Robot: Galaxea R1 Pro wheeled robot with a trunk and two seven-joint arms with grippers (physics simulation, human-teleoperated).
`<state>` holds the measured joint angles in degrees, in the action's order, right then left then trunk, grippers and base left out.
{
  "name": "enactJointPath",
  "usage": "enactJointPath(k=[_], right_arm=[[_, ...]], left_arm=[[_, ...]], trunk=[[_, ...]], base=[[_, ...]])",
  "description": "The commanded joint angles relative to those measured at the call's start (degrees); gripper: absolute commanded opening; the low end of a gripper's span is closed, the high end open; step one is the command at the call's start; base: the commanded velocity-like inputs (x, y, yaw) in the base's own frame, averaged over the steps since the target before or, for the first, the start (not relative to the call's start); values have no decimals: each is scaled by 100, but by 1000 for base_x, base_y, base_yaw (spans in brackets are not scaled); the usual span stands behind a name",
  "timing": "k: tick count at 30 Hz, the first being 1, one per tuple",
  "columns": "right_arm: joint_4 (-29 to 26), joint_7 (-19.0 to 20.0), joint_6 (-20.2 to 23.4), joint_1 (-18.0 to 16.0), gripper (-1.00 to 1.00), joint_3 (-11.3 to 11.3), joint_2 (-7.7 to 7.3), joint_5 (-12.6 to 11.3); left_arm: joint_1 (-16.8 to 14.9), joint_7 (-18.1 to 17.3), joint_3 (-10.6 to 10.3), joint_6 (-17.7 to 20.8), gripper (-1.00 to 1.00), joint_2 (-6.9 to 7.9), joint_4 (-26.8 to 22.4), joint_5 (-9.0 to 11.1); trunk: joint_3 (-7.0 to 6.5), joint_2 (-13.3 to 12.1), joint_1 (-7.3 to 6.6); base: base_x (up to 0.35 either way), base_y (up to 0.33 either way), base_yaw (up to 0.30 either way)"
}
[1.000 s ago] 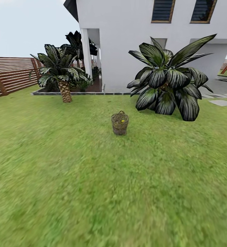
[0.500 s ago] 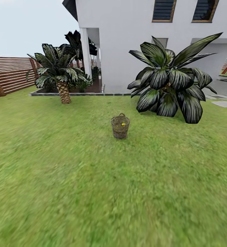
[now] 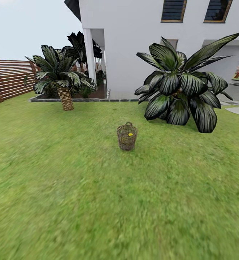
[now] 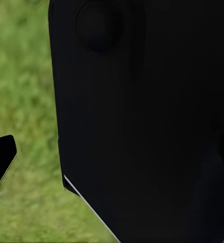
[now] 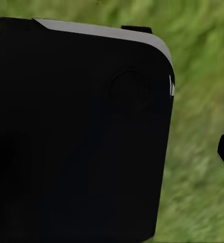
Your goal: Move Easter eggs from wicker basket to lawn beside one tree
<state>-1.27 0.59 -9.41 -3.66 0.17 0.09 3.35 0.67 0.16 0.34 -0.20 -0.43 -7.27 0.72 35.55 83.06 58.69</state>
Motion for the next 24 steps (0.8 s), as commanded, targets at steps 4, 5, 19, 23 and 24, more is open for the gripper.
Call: enactJointPath(k=[4,5,19,23,24], right_arm=[[6,3,-17,-3,100,-3,7,34],[7,3,-17,-3,100,-3,8,34],[8,3,-25,-3,100,-8,0,42],[7,3,-26,-3,100,-8,0,43],[6,3,-26,-3,100,-8,0,43]], left_arm=[[4,2,3,0,100,-1,-11,7],[4,2,2,1,100,-1,-13,7],[4,2,3,-1,100,-1,-13,7],[4,2,5,0,100,-1,-14,7],[5,2,5,1,100,-1,-13,7]], trunk=[[4,2,4],[4,2,4],[4,2,4],[4,2,4],[4,2,4]], base=[[340,0,0],[341,0,0],[340,0,0],[340,0,0],[340,0,0]])
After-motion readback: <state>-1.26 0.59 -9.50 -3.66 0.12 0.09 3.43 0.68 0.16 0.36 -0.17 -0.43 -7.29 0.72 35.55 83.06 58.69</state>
